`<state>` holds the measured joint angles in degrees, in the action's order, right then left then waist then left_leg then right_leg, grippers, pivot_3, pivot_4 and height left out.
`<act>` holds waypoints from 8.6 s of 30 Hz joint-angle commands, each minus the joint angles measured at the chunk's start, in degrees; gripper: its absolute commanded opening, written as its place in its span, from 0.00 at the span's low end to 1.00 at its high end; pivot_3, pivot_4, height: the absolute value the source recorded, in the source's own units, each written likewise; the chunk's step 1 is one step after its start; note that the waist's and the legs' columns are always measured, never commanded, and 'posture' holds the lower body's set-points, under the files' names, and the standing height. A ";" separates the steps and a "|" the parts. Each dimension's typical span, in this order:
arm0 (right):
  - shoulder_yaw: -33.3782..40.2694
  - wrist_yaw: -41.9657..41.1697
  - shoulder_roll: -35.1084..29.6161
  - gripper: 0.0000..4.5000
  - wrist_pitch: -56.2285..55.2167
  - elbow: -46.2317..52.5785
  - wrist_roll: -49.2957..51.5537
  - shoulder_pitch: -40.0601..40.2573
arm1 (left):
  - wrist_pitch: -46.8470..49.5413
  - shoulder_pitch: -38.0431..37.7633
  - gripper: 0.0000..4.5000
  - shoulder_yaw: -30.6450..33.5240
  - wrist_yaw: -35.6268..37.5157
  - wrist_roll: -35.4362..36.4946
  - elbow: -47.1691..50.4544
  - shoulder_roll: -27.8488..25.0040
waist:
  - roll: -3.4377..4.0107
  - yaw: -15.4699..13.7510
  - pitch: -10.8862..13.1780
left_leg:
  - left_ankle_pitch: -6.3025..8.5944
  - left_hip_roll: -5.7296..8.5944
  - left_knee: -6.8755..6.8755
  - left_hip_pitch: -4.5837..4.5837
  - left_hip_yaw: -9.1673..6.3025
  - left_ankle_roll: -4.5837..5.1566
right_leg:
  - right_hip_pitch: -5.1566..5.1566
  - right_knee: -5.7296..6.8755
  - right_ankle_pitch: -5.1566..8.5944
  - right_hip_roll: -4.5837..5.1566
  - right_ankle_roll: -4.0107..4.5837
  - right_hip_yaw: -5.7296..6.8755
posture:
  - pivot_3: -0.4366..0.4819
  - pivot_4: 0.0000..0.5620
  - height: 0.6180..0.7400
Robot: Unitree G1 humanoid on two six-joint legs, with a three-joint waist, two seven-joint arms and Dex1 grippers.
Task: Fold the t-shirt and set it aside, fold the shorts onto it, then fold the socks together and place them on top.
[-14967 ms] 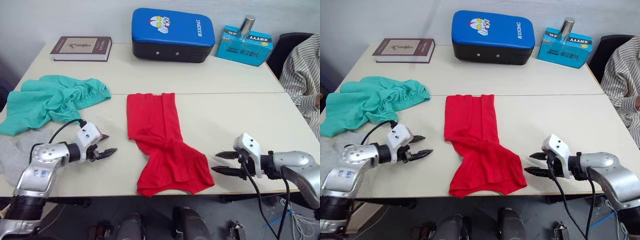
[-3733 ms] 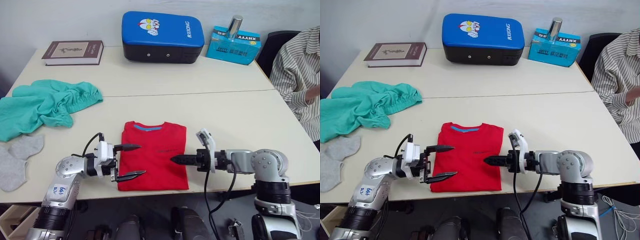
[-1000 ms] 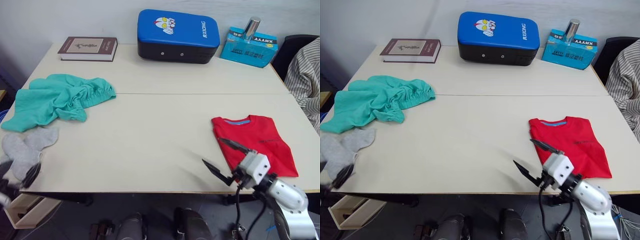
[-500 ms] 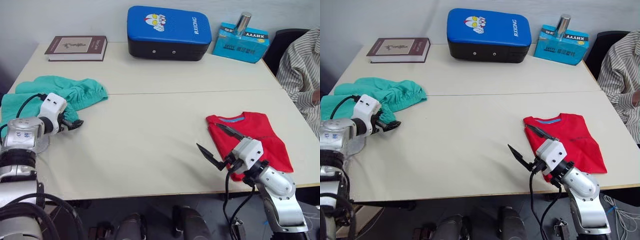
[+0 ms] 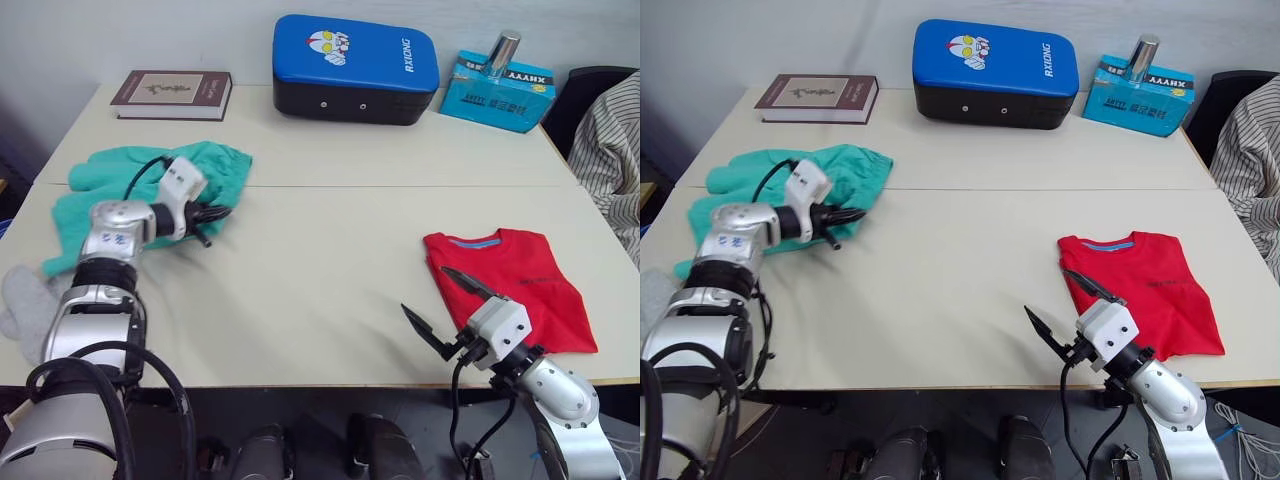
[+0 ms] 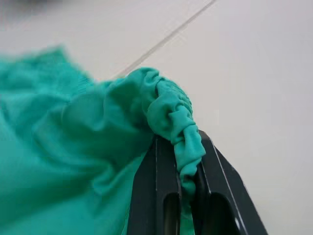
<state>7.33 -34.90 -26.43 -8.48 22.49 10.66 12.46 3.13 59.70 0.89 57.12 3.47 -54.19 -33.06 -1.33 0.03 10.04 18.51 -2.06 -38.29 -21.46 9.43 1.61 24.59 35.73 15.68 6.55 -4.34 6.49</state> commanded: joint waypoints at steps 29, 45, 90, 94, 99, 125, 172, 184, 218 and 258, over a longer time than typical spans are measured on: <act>-8.58 -7.43 -16.93 1.00 31.70 19.66 10.95 -9.09 | 9.51 -19.60 0.89 -6.19 14.20 13.89 49.82 0.73 | 0.22 0.03 0.07 | -0.02 -0.30 -0.40 0.05 -0.41 -0.04 | -0.16 -0.01 0.10 0.02 0.15 -0.40 | 0.48 0.27 1.00; -20.52 -2.14 -15.28 0.91 29.11 7.92 -9.15 -15.32 | -12.91 -52.13 1.00 6.08 12.86 8.49 49.92 -16.89 | 0.29 -0.08 0.13 | 0.52 -0.56 -0.80 -0.20 -0.39 -0.01 | -0.07 -0.13 0.13 0.12 0.26 -0.22 | 0.48 0.27 1.00; -17.49 -6.60 -9.07 0.00 22.17 -1.18 -7.89 -21.14 | -29.85 -50.84 0.80 2.79 3.71 -1.42 30.87 -16.44 | 0.92 0.49 -0.18 | 0.63 -0.69 -0.65 0.24 -0.11 -0.17 | -0.12 0.16 0.28 0.04 0.51 -0.33 | 0.48 0.27 1.00; -17.23 -7.40 -9.03 0.00 21.33 -2.45 -7.83 -22.56 | -31.87 -45.89 0.54 -0.12 -0.05 -4.77 24.07 -15.23 | 1.34 0.00 -0.44 | 0.68 -0.71 -0.64 0.31 -0.12 0.09 | -0.13 0.27 0.26 0.04 0.55 -0.33 | 0.48 0.27 1.00; -16.57 -8.08 -9.26 0.00 20.43 -3.48 -7.67 -23.10 | -32.78 -42.90 0.20 -2.51 0.12 -4.21 19.68 -13.98 | 1.60 0.08 -0.60 | 0.64 -0.72 -0.63 0.34 -0.12 0.09 | -0.13 0.33 0.26 0.00 0.55 -0.24 | 0.48 0.27 1.00; -9.69 -32.65 -22.75 0.00 19.48 -10.53 9.83 -29.82 | 13.55 -45.00 0.01 9.34 5.59 26.24 55.19 -19.83 | 0.65 0.11 0.32 | 0.73 -0.79 -0.70 0.19 -0.07 -0.12 | -0.16 -0.10 0.06 -0.05 0.61 -0.26 | 0.48 0.27 1.00; -10.37 -37.33 -23.99 0.00 19.27 -6.83 10.97 -18.00 | 32.40 -76.68 0.01 25.86 16.85 34.46 78.17 -30.59 | 0.60 1.24 0.78 | -0.19 -0.16 -0.78 -0.64 -0.33 -0.19 | 0.66 0.62 0.05 0.85 0.63 1.21 | 0.48 0.27 1.00; -7.60 -34.21 -25.49 0.00 22.96 -2.74 11.41 -12.33 | 22.91 -62.01 0.01 13.98 23.30 27.82 68.54 -33.43 | 0.52 0.87 0.74 | -0.12 -0.23 -0.77 -0.65 -0.27 -0.19 | 0.70 0.59 0.06 0.83 0.72 1.29 | 0.48 0.27 1.00; 4.22 18.28 -0.03 0.14 55.40 0.65 18.68 -27.07 | -22.06 23.56 0.14 -11.95 -37.51 -22.56 -24.57 13.22 | -0.06 0.04 0.63 | -0.12 -0.16 -0.85 -1.00 0.28 0.38 | 0.89 0.23 -0.52 0.21 0.20 1.28 | 0.48 0.27 1.00; -27.54 6.63 -10.75 0.01 31.45 -3.75 -24.00 -32.18 | -33.06 5.12 0.74 -15.72 -17.37 -26.73 -22.16 6.04 | -0.18 -0.06 0.43 | 0.10 -0.22 -1.43 -0.73 0.38 0.60 | 0.58 0.29 -0.57 0.26 0.10 1.15 | 0.48 0.27 1.00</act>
<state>-22.13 -27.53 -36.32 25.66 17.75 -12.94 -20.00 -32.33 65.35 -13.04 40.01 -20.95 -74.49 -27.66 -1.51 -0.03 10.47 18.61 -2.28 -39.72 -22.20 9.81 2.21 25.17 36.04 15.11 6.80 -4.24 7.64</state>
